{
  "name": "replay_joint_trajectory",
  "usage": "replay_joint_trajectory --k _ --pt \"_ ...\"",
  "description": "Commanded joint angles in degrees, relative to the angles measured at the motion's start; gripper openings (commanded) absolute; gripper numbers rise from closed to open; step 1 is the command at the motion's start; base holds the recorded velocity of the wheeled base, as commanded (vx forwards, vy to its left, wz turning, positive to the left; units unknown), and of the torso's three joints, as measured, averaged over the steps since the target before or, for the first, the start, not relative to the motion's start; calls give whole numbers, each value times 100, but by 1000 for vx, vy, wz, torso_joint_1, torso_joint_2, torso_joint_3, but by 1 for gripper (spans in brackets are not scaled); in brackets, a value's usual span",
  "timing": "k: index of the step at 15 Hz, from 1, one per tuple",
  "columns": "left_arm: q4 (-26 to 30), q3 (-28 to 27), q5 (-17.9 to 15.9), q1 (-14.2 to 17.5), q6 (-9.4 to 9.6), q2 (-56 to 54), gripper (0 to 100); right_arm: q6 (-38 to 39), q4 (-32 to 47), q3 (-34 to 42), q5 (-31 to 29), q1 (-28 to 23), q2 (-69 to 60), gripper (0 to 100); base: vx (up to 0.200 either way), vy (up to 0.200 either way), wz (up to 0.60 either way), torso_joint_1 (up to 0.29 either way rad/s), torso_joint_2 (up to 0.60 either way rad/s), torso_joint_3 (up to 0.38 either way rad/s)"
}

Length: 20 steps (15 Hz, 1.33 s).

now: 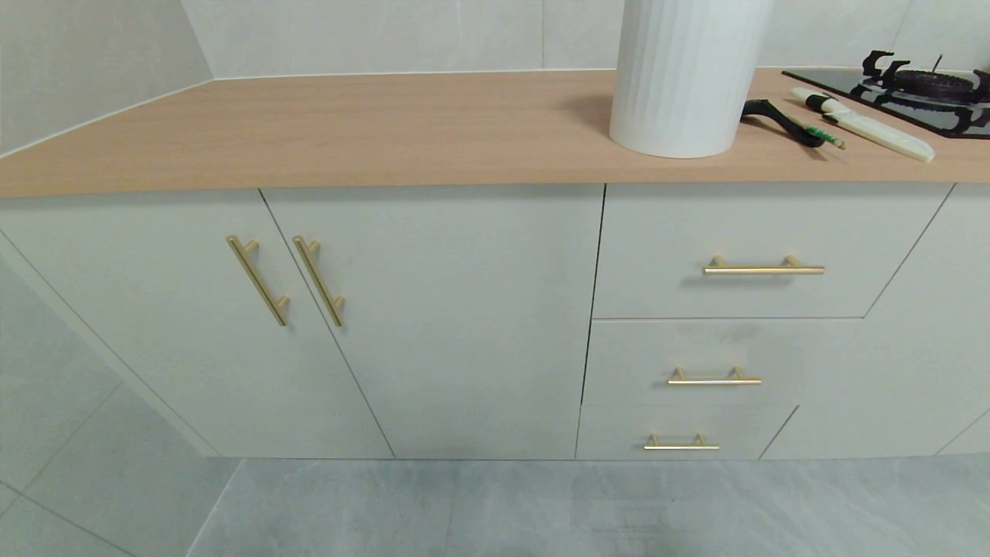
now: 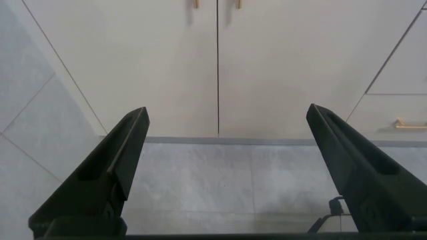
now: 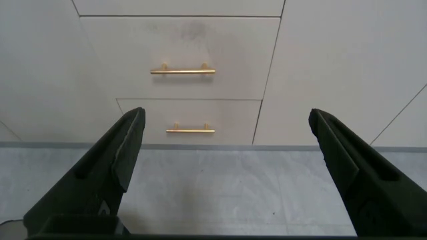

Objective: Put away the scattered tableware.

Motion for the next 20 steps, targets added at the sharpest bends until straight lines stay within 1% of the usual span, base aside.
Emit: replay_joint_trajectory --k 1,3,4,5,6,7,9,10,11,12,15,16,17,19,20 --pt "-2 1 4 2 -1 7 100 -10 0 0 -4 0 9 100 0 0 0 0 0 0" --pt "-2 1 -5 2 -1 7 100 -71 -18 0 14 0 0 100 0 0 0 0 0 0" --pt "-2 1 -5 2 -1 7 100 -115 -53 -272 58 9 70 100 0 0 0 0 0 0" --pt "-2 1 4 2 -1 7 100 131 -18 -958 163 53 448 100 0 0 0 0 0 0" --pt "-2 1 -5 2 -1 7 100 315 0 -1310 243 105 870 100 0 0 0 0 0 0" --pt "-2 1 4 2 -1 7 100 298 26 -1380 357 193 1248 100 0 0 0 0 0 0" --pt "-2 1 4 2 -1 7 100 166 -70 -1415 462 369 2487 100 0 0 0 0 0 0" --pt "-2 1 4 2 -1 7 100 87 -272 -1512 480 387 3243 100 0 0 0 0 0 0" --pt "-2 1 4 2 -1 7 100 60 -387 -1529 506 422 3551 100 0 0 0 0 0 0" --pt "-2 1 4 2 -1 7 100 60 -809 -1652 515 633 4509 100 0 0 0 0 0 0" --pt "-2 1 -5 2 -1 7 100 60 -1767 -1854 524 712 6416 100 0 0 0 0 0 0" --pt "-2 1 4 2 -1 7 100 69 -1925 -1925 524 712 6697 100 0 0 0 0 0 0" --pt "-2 1 4 2 -1 7 100 52 -2188 -2109 541 712 7462 100 0 0 0 0 0 0" --pt "-2 1 4 2 -1 7 100 -89 -2461 -2417 497 721 8508 100 0 0 0 0 0 0" --pt "-2 1 4 2 -1 7 100 -133 -2593 -2514 480 721 8771 100 0 0 0 0 0 0"
